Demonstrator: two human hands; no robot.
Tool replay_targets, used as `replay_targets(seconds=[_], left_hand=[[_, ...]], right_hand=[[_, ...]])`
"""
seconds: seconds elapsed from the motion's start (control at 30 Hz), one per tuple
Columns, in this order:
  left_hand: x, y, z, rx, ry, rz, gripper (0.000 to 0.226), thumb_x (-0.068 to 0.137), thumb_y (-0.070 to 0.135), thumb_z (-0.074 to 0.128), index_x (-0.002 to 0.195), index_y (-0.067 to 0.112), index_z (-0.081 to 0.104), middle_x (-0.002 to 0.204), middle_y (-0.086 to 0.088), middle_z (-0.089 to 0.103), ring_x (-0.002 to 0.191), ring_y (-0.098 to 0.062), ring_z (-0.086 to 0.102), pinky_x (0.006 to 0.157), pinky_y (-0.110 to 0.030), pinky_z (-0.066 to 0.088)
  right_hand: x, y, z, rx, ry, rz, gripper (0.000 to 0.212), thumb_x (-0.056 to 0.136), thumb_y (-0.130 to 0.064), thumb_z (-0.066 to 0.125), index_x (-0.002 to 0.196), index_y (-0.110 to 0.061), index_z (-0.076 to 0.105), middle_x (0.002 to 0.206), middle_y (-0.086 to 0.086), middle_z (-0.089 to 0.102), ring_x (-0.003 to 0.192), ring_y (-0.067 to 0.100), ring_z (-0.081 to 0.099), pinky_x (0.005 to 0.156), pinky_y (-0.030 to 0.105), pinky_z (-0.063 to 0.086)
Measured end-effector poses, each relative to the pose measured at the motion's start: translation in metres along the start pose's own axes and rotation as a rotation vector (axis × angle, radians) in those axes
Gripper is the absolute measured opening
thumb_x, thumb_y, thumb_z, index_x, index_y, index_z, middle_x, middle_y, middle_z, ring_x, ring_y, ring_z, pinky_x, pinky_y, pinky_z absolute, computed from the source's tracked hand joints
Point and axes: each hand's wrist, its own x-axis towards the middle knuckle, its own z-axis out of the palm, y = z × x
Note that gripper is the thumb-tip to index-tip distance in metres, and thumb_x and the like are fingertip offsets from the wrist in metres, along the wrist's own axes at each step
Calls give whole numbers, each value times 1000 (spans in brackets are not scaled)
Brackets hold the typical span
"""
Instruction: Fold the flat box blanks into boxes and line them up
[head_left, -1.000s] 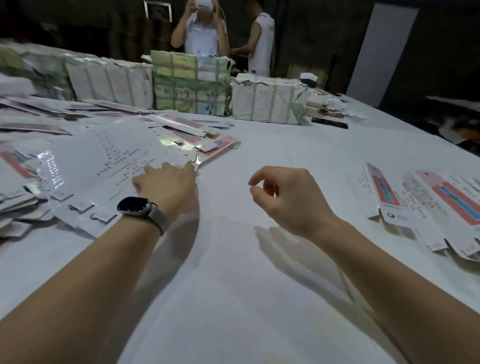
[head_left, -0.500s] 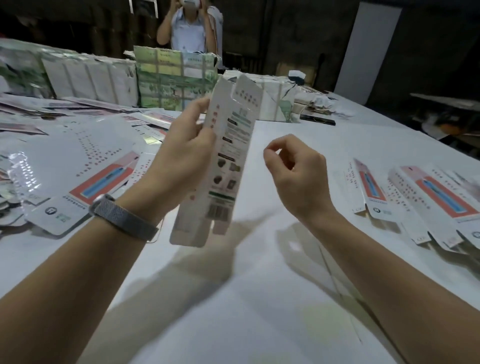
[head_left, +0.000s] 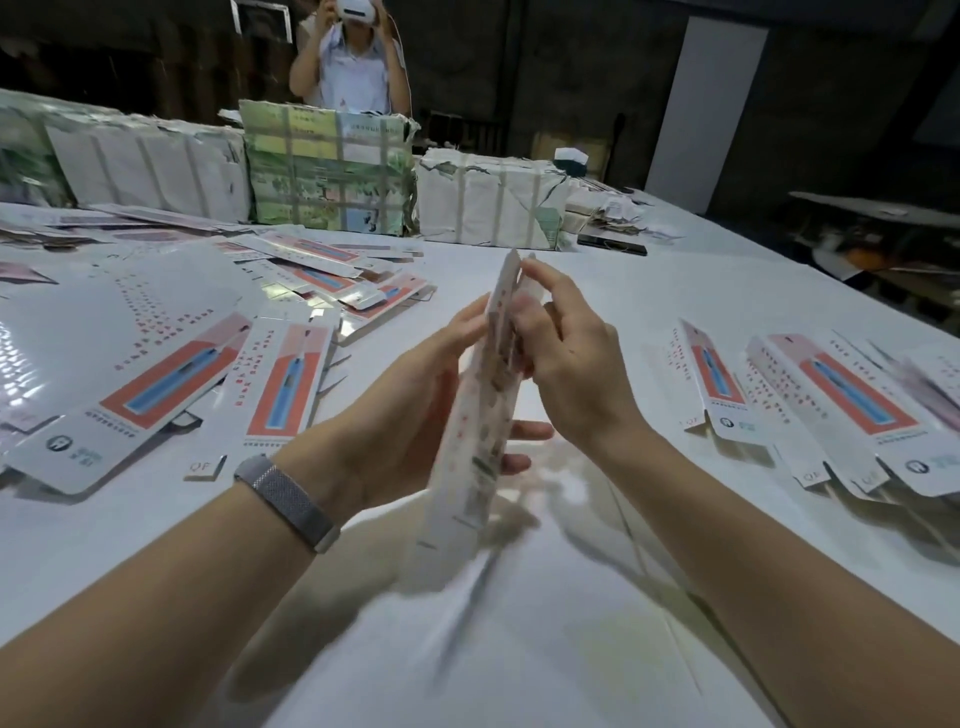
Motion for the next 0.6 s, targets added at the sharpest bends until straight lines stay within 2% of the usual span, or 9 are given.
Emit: replay_targets(seconds=[0.07,0.1,0.17,0.23,0.3,0.37,0.43,0.5,0.6], left_hand=[[5,-5,0,96,76,55,47,91,64,55,136,51,54,130,-9,63,84,-29,72,65,-35,56],[7,-7,0,134,156,106,49,89,62,59,136,49,53,126,-9,64,72,-23,69,58,-30,54],[9,-10,-2,142,312,185,70,76,51,73,141,42,49,104,-2,72,59,-14,66,49,-25,50],[10,-12,-8,194,429,212,96,63,45,86,147,35,42,101,0,73,71,-15,75,54,-26,56],[9,-11,-13,262,485,236,98,61,38,89,148,28,43,106,-1,74,86,-21,77,63,-28,60],[8,-10,-14,270,462,241,85,67,31,86,143,23,50,110,-1,75,91,-24,77,69,-32,61],[8,-10,-14,214,409,234,69,76,19,81,139,23,54,112,-7,75,90,-25,77,65,-33,61],[8,-7,-16,152,370,231,60,86,6,72,139,28,54,112,-10,74,87,-25,76,62,-33,61],[5,-6,-17,98,218,197,68,89,-1,55,138,45,51,115,-10,73,90,-29,74,67,-42,61]], right_hand=[[-1,-1,1,104,-38,50,52,95,-54,43,139,-26,47,64,-9,63,62,3,64,62,22,51],[-1,-2,1,131,-45,70,54,94,-54,44,141,-28,44,64,-7,63,60,3,63,60,19,48],[2,-4,-1,178,-29,103,51,91,-49,46,140,-33,42,65,-3,62,59,5,58,57,20,46],[5,-6,-5,185,6,95,46,88,-35,46,133,-40,46,65,-1,56,62,16,58,55,27,49],[6,-7,-7,109,7,78,43,83,-29,45,123,-40,55,69,-4,56,68,21,59,67,43,55],[5,-7,-7,15,-5,82,43,79,-29,44,116,-30,67,88,-12,65,78,12,61,81,42,55],[5,-5,-6,-69,0,83,43,82,-30,45,117,-26,70,104,-9,64,91,11,61,88,43,54],[6,-3,-6,-142,16,62,36,91,-25,50,121,-27,69,104,-5,54,97,11,58,88,41,54],[6,-1,-5,-220,32,26,35,95,-21,55,127,-30,65,107,-7,39,110,13,48,97,33,47]])
